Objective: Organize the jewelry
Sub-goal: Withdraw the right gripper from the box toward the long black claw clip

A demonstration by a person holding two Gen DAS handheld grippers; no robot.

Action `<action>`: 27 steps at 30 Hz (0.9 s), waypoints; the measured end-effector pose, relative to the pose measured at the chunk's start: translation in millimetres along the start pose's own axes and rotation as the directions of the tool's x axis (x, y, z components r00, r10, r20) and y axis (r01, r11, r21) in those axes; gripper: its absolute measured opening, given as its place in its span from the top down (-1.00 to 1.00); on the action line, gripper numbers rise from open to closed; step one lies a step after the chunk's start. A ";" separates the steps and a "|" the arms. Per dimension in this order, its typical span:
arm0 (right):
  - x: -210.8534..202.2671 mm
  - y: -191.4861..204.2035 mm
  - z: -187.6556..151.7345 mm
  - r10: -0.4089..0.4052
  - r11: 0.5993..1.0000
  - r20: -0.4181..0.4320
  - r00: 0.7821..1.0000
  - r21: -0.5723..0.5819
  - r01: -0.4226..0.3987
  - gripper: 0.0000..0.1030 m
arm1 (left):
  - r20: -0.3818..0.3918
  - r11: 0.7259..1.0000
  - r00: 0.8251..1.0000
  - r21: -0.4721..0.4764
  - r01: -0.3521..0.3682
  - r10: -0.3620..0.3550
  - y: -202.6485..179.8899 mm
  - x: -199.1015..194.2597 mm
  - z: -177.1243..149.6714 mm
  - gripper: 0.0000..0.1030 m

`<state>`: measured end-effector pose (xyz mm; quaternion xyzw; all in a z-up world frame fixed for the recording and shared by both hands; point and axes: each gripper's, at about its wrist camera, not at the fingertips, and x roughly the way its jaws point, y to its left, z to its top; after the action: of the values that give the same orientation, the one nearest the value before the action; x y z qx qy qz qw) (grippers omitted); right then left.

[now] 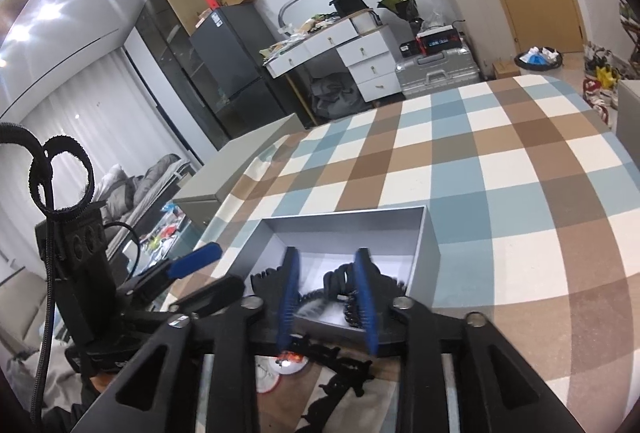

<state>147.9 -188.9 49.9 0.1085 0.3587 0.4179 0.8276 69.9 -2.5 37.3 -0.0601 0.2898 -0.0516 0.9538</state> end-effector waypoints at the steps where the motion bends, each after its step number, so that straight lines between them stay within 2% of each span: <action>1: -2.0 0.3 -0.2 -0.008 1.000 0.002 1.000 -0.002 0.008 0.13 | 0.007 1.000 1.000 0.002 -0.014 0.014 -0.8 -2.3 -0.6 -0.71; 2: -3.9 0.2 -0.4 -0.017 1.000 0.007 1.000 -0.002 0.017 -0.12 | 0.013 0.999 0.999 0.005 -0.033 0.033 -2.1 -5.2 -1.9 -0.81; 5: -12.1 -0.4 -2.4 -0.033 0.999 0.025 0.999 0.021 0.032 -0.51 | 0.022 0.999 0.999 0.021 -0.043 0.042 -5.6 -10.2 -5.6 -0.97; 8: -17.6 1.5 -4.6 -0.048 0.999 0.028 0.998 0.023 0.047 -0.76 | 0.030 0.998 0.998 0.040 -0.056 0.055 -7.5 -14.3 -8.7 -0.97; 11: -22.6 4.5 -9.8 -0.069 0.998 0.028 0.997 0.014 0.069 -0.89 | 0.023 0.997 0.998 0.047 -0.065 0.064 -5.9 -17.8 -16.8 -0.97; 13: -24.7 4.1 -15.1 -0.089 0.996 0.020 0.996 0.013 0.088 -0.96 | 0.014 0.997 0.998 0.041 -0.066 0.066 -2.9 -20.3 -25.1 -0.97; 21: -27.6 -6.4 -43.5 -0.097 0.995 -0.055 0.994 0.032 0.099 -0.96 | -0.010 0.995 0.996 0.040 -0.087 0.087 -1.8 -23.2 -38.2 -0.97; 27: -15.8 4.7 -62.1 -0.072 0.997 -0.126 0.989 -0.014 0.071 -0.84 | -0.022 0.994 0.995 0.060 -0.093 0.095 -2.5 -23.9 -48.6 -0.97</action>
<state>96.3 -205.6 15.4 0.0651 0.4119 0.3957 0.8183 22.8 -5.8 10.7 -0.0176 0.3022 -0.0158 0.9529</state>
